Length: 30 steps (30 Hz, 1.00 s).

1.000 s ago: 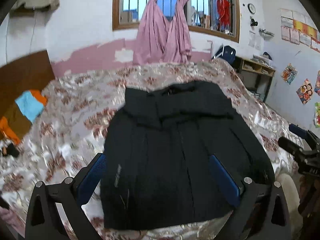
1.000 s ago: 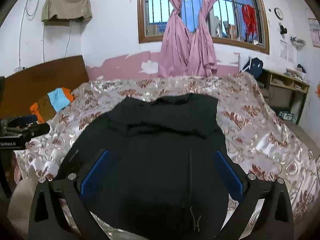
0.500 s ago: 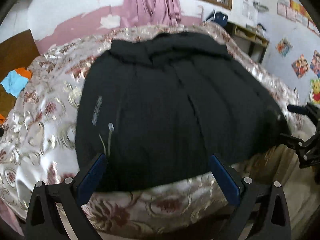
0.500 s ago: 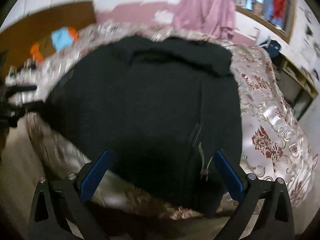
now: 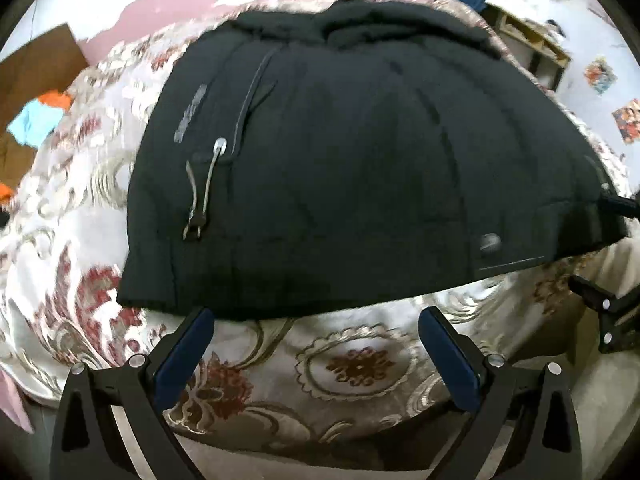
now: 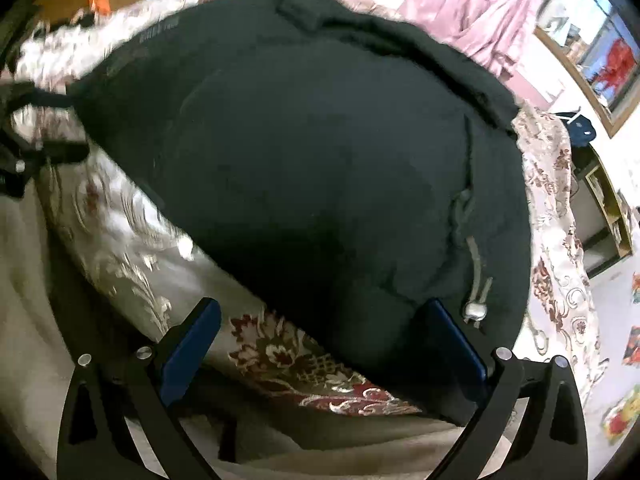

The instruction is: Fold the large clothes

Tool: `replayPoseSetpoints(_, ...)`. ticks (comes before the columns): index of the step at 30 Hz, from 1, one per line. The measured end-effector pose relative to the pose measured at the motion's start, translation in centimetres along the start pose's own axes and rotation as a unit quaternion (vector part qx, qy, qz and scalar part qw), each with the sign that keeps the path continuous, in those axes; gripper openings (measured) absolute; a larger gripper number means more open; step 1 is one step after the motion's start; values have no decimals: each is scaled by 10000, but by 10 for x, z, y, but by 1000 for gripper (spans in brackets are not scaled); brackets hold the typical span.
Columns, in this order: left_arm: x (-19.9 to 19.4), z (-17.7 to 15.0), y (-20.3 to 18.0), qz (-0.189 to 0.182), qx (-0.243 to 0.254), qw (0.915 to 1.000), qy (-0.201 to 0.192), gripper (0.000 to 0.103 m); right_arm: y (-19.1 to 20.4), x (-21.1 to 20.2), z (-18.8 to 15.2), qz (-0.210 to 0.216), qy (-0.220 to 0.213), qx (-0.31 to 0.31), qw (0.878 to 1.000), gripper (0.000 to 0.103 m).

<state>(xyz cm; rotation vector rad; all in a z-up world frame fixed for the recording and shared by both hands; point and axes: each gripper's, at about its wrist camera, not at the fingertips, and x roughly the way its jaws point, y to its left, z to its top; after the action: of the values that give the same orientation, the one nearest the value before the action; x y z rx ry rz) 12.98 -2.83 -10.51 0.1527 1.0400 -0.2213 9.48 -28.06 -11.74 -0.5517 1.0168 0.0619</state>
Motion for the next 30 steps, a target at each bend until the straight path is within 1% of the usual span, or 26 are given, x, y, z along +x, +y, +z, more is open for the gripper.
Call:
replayPoseSetpoints(2,5,-2,6,-104,-259,9996,85,103,11,7,1,-309,104,-319,9990,101)
replayPoseSetpoints(3,6,-1,9,-149,-345,9993,83,103,19,12,1,-587,151,-545,9967,101)
replayPoseSetpoints(6,5,-2,17,-250,-578,9980,25,103,36,22,1,-1142,244,-1025,9879,101)
replayPoseSetpoints(8,5,-4,21,-278,-726,9970,24,103,43,28,0,-1357,280,-1179,9833,101)
replayPoseSetpoints(10,7,-5,25,-287,-835,9961,50,103,45,30,0,-1561,244,-1219,9799,101)
replayPoseSetpoints(13,5,-5,24,-327,-842,9959,-26,103,39,21,5,-1670,-33,-956,9813,101)
replayPoseSetpoints(17,-5,-6,14,-407,-554,9973,-258,103,21,1,9,-1590,-476,-296,9857,101)
replayPoseSetpoints(20,-15,-7,-1,-295,-190,9984,-451,103,9,-18,5,-1370,-879,205,9864,101)
replayPoseSetpoints(23,-18,-10,-23,19,269,9982,-533,103,-1,-34,-3,-1162,-1304,572,9830,101)
replayPoseSetpoints(25,-14,-13,-36,201,543,9974,-423,103,-8,-44,-9,-978,-1618,792,9788,101)
replayPoseSetpoints(27,-12,-13,-41,368,746,9960,-327,103,-18,-48,-17,-794,-1902,1050,9729,101)
replayPoseSetpoints(30,-2,-15,-53,923,1026,9902,-213,103,-37,-45,-21,-528,-2124,1394,9658,101)
